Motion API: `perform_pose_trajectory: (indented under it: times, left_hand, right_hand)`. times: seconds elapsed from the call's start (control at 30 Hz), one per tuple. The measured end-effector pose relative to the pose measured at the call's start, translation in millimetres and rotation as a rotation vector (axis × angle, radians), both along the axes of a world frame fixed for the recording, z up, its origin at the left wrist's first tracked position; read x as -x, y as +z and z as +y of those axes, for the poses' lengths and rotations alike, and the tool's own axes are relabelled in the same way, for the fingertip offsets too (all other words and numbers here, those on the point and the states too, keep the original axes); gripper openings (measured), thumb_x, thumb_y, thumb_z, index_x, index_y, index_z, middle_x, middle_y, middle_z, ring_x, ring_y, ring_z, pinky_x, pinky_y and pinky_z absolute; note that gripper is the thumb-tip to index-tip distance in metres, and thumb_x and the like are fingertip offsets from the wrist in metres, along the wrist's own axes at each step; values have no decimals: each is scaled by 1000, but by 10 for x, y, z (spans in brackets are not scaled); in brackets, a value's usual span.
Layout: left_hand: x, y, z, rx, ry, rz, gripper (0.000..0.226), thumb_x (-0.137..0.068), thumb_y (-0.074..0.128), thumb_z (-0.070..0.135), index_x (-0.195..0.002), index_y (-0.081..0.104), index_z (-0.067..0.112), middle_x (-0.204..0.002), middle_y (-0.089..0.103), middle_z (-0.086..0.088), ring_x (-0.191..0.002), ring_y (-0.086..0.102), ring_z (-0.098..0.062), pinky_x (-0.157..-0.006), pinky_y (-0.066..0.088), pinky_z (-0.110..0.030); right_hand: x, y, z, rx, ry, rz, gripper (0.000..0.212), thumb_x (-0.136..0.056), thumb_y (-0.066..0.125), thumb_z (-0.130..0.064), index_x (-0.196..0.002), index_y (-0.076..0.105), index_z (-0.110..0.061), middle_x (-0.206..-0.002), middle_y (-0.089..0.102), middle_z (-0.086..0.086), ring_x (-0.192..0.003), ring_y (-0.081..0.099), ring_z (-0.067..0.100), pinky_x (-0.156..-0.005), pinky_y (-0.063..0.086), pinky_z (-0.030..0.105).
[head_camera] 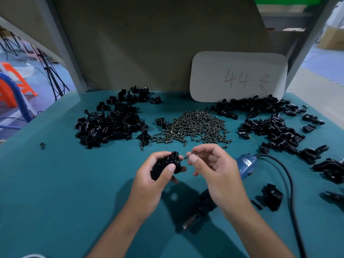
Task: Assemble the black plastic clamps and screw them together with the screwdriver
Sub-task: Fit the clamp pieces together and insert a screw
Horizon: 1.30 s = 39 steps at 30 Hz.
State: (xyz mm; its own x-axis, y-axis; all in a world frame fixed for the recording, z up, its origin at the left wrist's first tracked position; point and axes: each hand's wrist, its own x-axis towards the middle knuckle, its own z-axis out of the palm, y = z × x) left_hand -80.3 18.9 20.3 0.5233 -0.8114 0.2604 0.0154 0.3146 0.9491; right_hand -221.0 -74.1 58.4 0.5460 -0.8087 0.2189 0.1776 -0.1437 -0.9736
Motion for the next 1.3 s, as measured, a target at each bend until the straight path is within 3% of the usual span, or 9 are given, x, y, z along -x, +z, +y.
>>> perform_pose_trajectory:
  times: [0.13,0.27,0.37,0.53,0.63,0.93,1.03,1.2,1.3]
  left_hand:
    - [13,-4,7,3,8,-21,27,-89,66,33,-112,64,18,-107,74,-9,-96,75,-27,-71,60,-32]
    - [18,29,11,3,26,-54,19,-88,66,35,-105,68,28,-103,75,-2,-87,74,-16,-71,58,-27]
    - [5,30,21,-29,46,-69,21,-85,67,42,-104,69,33,-104,74,-3,-87,72,-19,-74,58,-31]
    - [-9,43,31,-7,41,-58,20,-86,67,38,-104,70,30,-102,74,-3,-86,70,-16,-72,58,-28]
    - [-3,51,32,-13,34,-62,18,-86,67,39,-103,70,33,-101,74,-2,-83,70,-16,-71,58,-29]
    - [16,55,41,-59,18,-49,30,-83,68,39,-107,68,21,-101,74,-2,-85,70,-16,-71,58,-27]
    - [32,52,46,-65,14,-57,39,-81,68,40,-111,64,14,-99,73,-1,-81,69,-17,-71,58,-28]
    - [47,35,56,-80,-5,-99,32,-83,67,40,-109,65,22,-99,73,1,-81,71,-19,-70,56,-22]
    - [65,19,43,-90,-14,-120,24,-83,67,40,-105,67,32,-98,72,3,-81,69,-17,-70,56,-22]
  right_hand:
    - [-35,-28,11,-8,25,-25,14,-88,75,-5,-96,70,-15,-93,78,4,-79,72,12,-68,54,20]
    - [-23,-47,4,39,52,-17,16,-86,77,-9,-90,72,-24,-93,79,1,-81,75,13,-67,54,16]
    - [-25,-61,7,74,66,32,18,-87,78,-14,-91,73,-30,-95,79,-1,-86,75,14,-70,54,18]
    - [-22,-95,-9,140,39,100,16,-87,80,-20,-94,73,-33,-96,78,-4,-93,74,17,-87,57,45]
    - [-18,-84,-10,161,26,102,17,-87,80,-21,-93,73,-36,-94,78,-5,-90,75,16,-87,57,51]
    - [-31,-88,36,194,17,123,14,-84,82,-29,-91,74,-38,-92,77,-9,-89,74,16,-85,58,49]
    - [-24,-79,30,316,-65,174,14,-79,77,-44,-90,74,-37,-97,70,-16,-97,67,14,-80,54,33]
    - [-22,-92,19,398,-123,207,15,-80,72,-50,-76,73,-35,-91,64,-14,-92,63,14,-72,48,27]
    - [-33,-141,-9,528,-155,257,30,-91,65,-50,-72,65,-27,-84,58,-11,-83,59,14,-71,43,21]
